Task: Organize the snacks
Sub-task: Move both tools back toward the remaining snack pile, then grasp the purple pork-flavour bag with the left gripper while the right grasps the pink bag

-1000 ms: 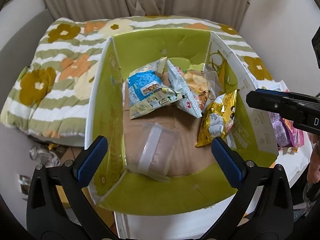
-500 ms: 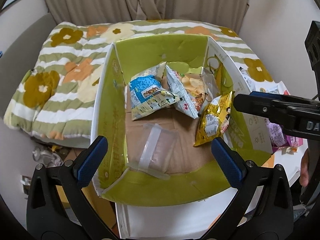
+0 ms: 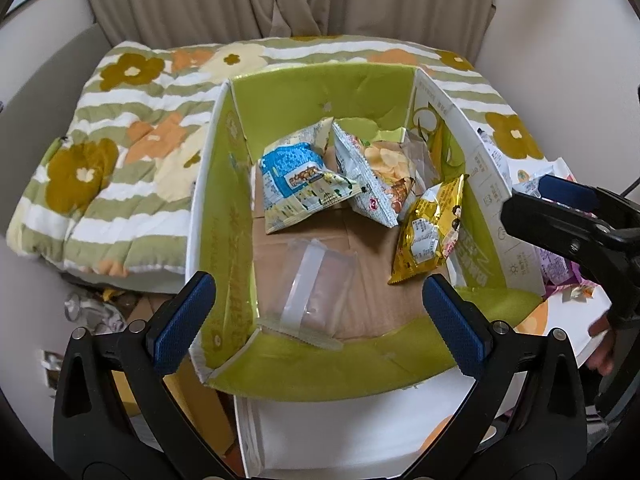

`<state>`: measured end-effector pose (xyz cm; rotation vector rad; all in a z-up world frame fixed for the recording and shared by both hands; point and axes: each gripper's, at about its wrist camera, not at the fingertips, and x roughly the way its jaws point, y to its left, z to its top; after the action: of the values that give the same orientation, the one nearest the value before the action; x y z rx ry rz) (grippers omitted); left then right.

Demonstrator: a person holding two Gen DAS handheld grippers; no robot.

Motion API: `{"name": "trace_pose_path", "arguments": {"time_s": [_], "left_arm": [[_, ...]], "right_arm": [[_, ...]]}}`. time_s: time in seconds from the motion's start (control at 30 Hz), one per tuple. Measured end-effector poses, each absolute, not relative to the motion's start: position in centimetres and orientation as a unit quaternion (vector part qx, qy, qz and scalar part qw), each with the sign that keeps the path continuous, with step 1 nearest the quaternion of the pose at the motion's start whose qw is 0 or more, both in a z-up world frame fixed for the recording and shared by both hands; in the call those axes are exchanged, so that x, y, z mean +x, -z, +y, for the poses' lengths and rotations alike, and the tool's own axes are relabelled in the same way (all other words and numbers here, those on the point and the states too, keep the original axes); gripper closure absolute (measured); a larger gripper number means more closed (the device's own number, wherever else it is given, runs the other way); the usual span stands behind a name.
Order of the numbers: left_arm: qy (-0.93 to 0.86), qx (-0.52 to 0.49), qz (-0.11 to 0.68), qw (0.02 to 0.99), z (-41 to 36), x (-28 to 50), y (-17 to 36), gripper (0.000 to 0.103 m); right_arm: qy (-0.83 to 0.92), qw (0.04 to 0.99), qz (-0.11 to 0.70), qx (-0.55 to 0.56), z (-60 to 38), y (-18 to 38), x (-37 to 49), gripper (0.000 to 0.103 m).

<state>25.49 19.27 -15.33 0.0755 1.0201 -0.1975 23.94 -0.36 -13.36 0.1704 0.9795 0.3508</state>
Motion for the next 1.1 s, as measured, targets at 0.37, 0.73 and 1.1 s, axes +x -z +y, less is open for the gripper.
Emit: {"name": "trace_pose_path", "arguments": {"time_s": [0.37, 0.73, 1.1], "left_arm": [[0.074, 0.035, 0.445, 0.892, 13.7, 21.7, 11.6, 0.000], [0.118, 0.030, 0.423, 0.898, 1.4, 17.8, 11.1, 0.000], [0.158, 0.076, 0.442, 0.880, -9.1, 19.1, 16.6, 0.001]], "right_arm": [[-0.148, 0.898, 0.409, 0.066, -6.5, 8.5, 19.1, 0.001], [-0.082, 0.917, 0.388, 0.033, -18.9, 6.6, 12.9, 0.001], [-0.095, 0.905, 0.414, 0.026, -26.7, 13.1, 11.6, 0.001]]}}
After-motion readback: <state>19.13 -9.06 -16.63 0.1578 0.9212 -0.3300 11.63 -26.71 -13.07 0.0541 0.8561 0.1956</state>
